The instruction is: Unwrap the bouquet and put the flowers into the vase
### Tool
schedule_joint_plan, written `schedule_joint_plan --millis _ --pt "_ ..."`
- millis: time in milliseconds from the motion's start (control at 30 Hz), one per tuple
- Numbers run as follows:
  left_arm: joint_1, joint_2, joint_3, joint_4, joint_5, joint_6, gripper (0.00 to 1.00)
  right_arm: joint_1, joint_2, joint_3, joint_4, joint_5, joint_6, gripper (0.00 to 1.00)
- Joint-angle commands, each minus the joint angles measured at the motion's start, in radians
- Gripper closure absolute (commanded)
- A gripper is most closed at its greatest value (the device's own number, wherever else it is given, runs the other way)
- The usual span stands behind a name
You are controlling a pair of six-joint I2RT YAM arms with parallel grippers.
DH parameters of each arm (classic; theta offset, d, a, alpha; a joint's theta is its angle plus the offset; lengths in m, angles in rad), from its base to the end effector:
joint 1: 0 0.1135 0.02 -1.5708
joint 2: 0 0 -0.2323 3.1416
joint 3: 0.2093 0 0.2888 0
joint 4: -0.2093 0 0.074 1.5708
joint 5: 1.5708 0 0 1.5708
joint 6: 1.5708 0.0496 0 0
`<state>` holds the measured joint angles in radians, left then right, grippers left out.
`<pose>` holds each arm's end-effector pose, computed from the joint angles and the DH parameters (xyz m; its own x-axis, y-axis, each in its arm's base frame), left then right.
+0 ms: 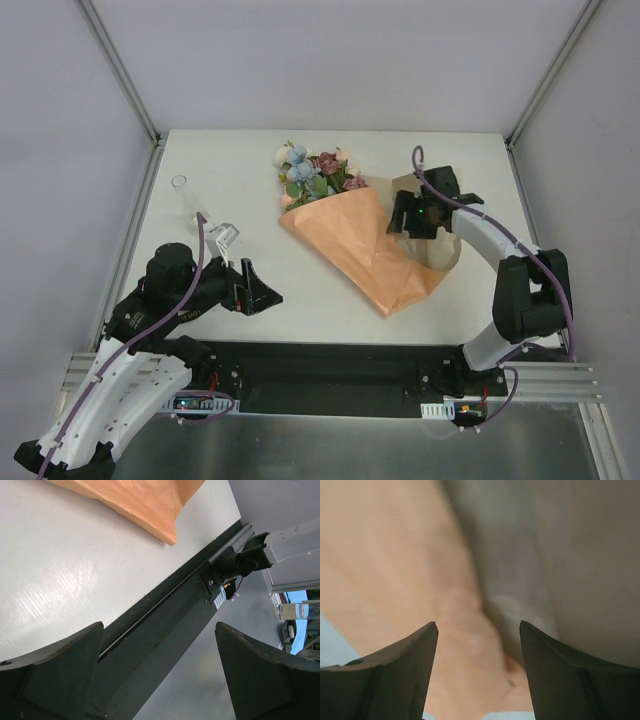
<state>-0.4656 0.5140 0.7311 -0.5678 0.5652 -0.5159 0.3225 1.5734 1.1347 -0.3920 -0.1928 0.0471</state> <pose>0.1574 -0.1088 0.3073 -0.6758 -0.1267 -0.7261 0.5693 0.5360 -0.6233 0.3617 0.1309 0.1895 -0.7200 -0.1919 -0.6670 -0.4001 0.9000 0.1731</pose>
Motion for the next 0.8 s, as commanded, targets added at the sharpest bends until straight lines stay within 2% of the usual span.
schedule_joint_plan --millis 0,67,133,200,333,367,400,467,533,600,767 --pt "-0.007 -0.034 0.013 0.0 -0.008 -0.026 0.07 -0.233 -0.033 -0.084 -0.047 0.036 0.059 0.3" --pt "-0.007 -0.035 0.013 -0.001 -0.007 -0.022 0.07 -0.293 -0.05 -0.113 -0.054 0.041 0.034 0.29" --pt "-0.007 -0.026 0.014 -0.001 -0.007 -0.015 0.07 -0.301 -0.093 -0.138 -0.059 0.024 0.004 0.26" --pt "-0.007 -0.003 0.021 0.0 -0.002 -0.003 0.07 -0.295 -0.146 -0.168 -0.032 -0.067 0.002 0.24" --pt "-0.007 0.038 0.048 -0.001 -0.001 0.025 0.06 -0.193 -0.257 -0.187 -0.022 -0.071 -0.013 0.19" --pt "-0.007 0.041 0.057 -0.001 0.001 0.028 0.06 -0.178 -0.274 -0.193 -0.002 -0.077 -0.01 0.14" --pt "-0.007 0.046 0.06 -0.001 -0.002 0.033 0.06 -0.171 -0.286 -0.2 0.019 -0.127 -0.004 0.13" --pt "-0.007 0.047 0.065 0.0 -0.001 0.033 0.06 -0.172 -0.271 -0.217 0.07 -0.18 0.011 0.13" --pt "-0.007 0.038 0.062 -0.001 0.001 0.031 0.06 -0.178 -0.21 -0.207 0.079 -0.218 0.004 0.12" --pt "-0.007 0.018 0.056 -0.003 0.004 0.024 0.06 -0.188 -0.112 -0.19 0.097 -0.32 -0.012 0.12" --pt "-0.007 -0.022 0.036 -0.012 0.012 -0.002 0.06 -0.188 0.032 -0.155 0.156 -0.395 -0.033 0.18"
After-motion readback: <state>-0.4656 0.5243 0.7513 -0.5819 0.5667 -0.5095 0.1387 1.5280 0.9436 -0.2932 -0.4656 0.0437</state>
